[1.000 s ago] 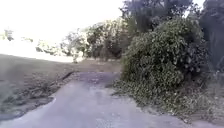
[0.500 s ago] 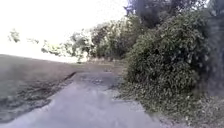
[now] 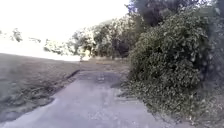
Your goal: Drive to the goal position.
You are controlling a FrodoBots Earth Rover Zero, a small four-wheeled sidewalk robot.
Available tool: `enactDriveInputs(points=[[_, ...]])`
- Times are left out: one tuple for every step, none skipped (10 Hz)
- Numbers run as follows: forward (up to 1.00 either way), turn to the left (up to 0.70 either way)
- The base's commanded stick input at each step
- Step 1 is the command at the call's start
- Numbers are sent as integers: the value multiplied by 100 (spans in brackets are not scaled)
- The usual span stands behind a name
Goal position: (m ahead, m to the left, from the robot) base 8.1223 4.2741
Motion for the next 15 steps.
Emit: enactDriveInputs(points=[[0, 85], [0, 85], [0, 85], [11, 36], [24, 0], [26, 0], [24, 0], [21, 42], [21, 42], [21, 42], [22, 43], [22, 43], [22, 43], [22, 43], [22, 43]])
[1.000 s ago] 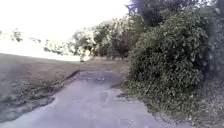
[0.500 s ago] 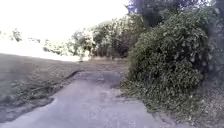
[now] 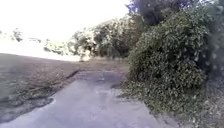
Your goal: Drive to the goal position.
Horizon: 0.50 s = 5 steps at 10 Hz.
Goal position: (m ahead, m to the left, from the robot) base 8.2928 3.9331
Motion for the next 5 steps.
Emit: enactDriveInputs(points=[[22, 43], [22, 43], [22, 43], [22, 43], [22, 43]])
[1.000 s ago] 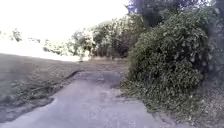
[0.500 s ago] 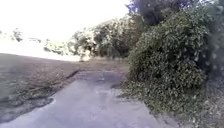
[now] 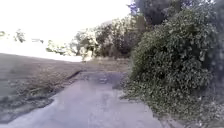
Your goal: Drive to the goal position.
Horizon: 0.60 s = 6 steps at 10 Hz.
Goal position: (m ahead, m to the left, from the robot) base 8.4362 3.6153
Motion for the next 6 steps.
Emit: enactDriveInputs(points=[[22, 43], [22, 43], [22, 43], [23, 46], [26, 53], [49, 44]])
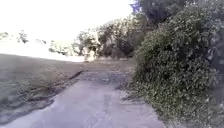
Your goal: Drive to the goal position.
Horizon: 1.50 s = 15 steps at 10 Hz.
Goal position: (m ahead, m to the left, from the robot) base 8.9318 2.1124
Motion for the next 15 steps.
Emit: enactDriveInputs(points=[[70, 35], [70, 35], [70, 35], [70, 35], [70, 35], [70, 35], [70, 35], [70, 35], [70, 35], [70, 35], [70, 35], [70, 35], [70, 35], [70, 0], [70, 0]])
